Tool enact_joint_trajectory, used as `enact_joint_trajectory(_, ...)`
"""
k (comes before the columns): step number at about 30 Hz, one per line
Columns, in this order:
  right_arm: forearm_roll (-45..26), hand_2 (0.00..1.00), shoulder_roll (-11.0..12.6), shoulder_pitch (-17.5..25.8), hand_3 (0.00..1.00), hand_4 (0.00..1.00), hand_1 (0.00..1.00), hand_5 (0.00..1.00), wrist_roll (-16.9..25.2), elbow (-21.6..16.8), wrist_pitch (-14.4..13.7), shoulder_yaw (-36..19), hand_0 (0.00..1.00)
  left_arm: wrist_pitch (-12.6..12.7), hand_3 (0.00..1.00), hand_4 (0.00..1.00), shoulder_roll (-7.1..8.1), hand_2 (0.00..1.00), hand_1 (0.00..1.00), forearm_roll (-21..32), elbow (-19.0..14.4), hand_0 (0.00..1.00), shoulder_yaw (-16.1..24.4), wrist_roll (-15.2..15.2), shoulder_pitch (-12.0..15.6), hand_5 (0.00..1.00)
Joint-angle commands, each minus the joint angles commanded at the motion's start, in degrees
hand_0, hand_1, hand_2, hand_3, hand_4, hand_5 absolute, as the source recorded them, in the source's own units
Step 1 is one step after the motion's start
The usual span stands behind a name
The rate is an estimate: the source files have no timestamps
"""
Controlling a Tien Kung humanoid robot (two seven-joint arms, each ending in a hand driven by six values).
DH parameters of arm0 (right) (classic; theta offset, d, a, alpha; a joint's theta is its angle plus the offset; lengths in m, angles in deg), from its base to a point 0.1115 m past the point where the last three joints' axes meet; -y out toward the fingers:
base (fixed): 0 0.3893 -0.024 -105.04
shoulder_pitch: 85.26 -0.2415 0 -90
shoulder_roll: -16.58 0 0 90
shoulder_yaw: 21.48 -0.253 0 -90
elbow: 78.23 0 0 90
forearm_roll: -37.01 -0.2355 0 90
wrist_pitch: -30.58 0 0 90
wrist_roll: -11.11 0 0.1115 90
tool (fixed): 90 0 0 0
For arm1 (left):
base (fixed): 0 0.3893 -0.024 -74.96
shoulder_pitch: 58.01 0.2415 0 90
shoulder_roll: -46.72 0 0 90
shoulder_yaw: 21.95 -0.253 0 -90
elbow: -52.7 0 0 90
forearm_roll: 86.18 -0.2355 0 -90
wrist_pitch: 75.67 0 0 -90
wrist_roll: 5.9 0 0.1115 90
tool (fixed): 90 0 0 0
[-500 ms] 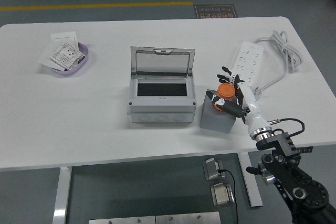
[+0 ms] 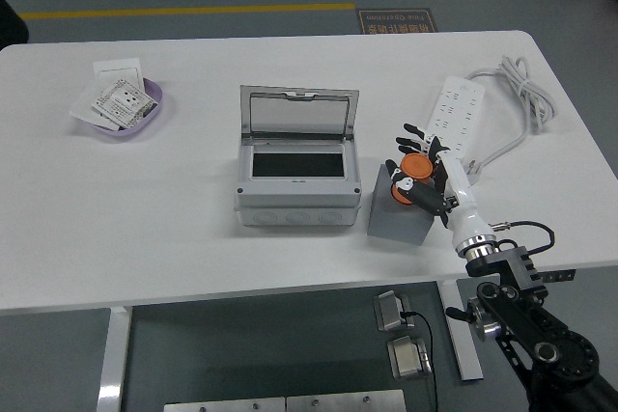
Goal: Pick up the cylinder from the cube,place it in the box,flap close box
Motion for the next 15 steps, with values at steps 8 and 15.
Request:
enact_joint_trajectory(8,-0.5,0.753,-0.1,0.1,0.754,0.248,0.767,0.002,0.1,0.4,0.0,0.6,0.799,0.0,0.719,0.79,-0.05,0.674,0.7,0.2,0.0,0.655,-0.3,-0.1,-0.1,0.525)
enact_joint_trajectory(15,-1.1,0.738,0.1,0.2,0.744,0.232,0.762,0.002,0.0,0.3,0.0,0.8,0.8,0.2,0.719,0.79,-0.07,0.674,0.699,0.4,0.0,0.655,-0.4,-0.2,-0.2,0.526)
